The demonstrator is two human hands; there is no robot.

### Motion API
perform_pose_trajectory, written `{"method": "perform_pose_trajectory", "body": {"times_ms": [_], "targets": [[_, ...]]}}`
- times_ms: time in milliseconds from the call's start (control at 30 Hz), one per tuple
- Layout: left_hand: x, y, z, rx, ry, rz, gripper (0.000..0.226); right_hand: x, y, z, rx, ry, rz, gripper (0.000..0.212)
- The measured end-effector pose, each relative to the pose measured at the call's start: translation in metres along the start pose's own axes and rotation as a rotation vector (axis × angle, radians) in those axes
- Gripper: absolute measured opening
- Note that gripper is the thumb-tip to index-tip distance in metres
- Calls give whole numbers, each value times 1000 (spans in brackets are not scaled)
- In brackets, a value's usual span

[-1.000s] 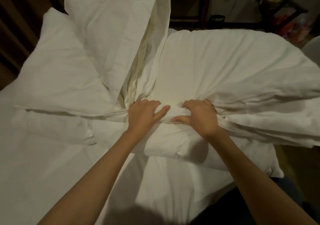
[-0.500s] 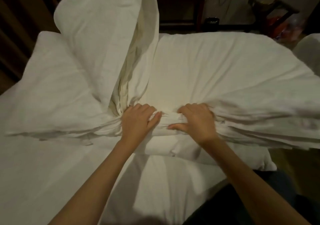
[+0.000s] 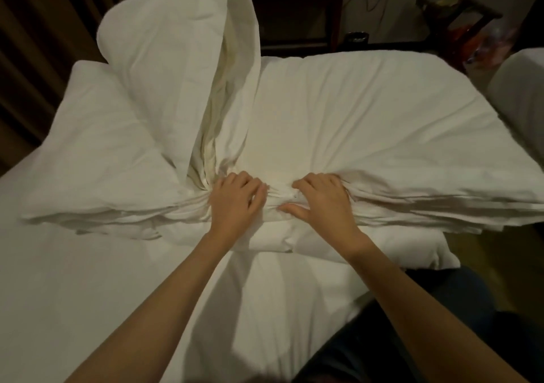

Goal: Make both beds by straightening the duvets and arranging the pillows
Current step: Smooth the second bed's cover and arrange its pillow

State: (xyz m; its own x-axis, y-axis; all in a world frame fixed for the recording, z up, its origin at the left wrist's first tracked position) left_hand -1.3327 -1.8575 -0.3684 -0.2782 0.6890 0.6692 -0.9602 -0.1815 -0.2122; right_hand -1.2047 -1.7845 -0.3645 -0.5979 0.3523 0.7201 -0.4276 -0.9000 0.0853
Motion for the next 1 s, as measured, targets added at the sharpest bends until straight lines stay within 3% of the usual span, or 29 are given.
{"method": "perform_pose_trajectory", "body": {"times_ms": [133, 333, 500, 600, 700, 800, 1000], "targets": [[-31, -24, 9, -170, 23, -8, 40, -27, 3, 34, -141, -147, 60, 34], [-51, -17, -28, -88, 310, 84, 53, -45, -5, 14, -163, 3, 63, 37], [-17, -42, -3, -148, 222, 118, 54, -30, -19, 66, -153, -158, 40, 33], [3, -90, -7, -269, 192, 9, 48, -37, -45, 102, -221, -233, -28, 30], [29, -141, -20, -373, 228, -61, 56, -49, -79, 134, -295, -253, -105, 32], [59, -186, -20, -469, 195, -145, 52, -60, -128, 164, -307, -266, -286, 33], [80, -274, -55, -293, 392, -377, 52, -94, -210, 174, -96, -201, -600, 41]]}}
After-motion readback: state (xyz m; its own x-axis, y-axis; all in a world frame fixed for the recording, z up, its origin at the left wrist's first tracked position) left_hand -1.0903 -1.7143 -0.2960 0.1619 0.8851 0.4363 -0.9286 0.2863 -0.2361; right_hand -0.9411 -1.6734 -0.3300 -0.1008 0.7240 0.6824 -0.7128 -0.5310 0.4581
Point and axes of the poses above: each hand's wrist, its own x-axis towards the middle knuckle, its own z-axis out of the back of the hand, y = z × x, the point moved 10 cm from there along x, towards the middle knuckle, and after that the axes turned 4 degrees about -x, right-handed, at the moved point
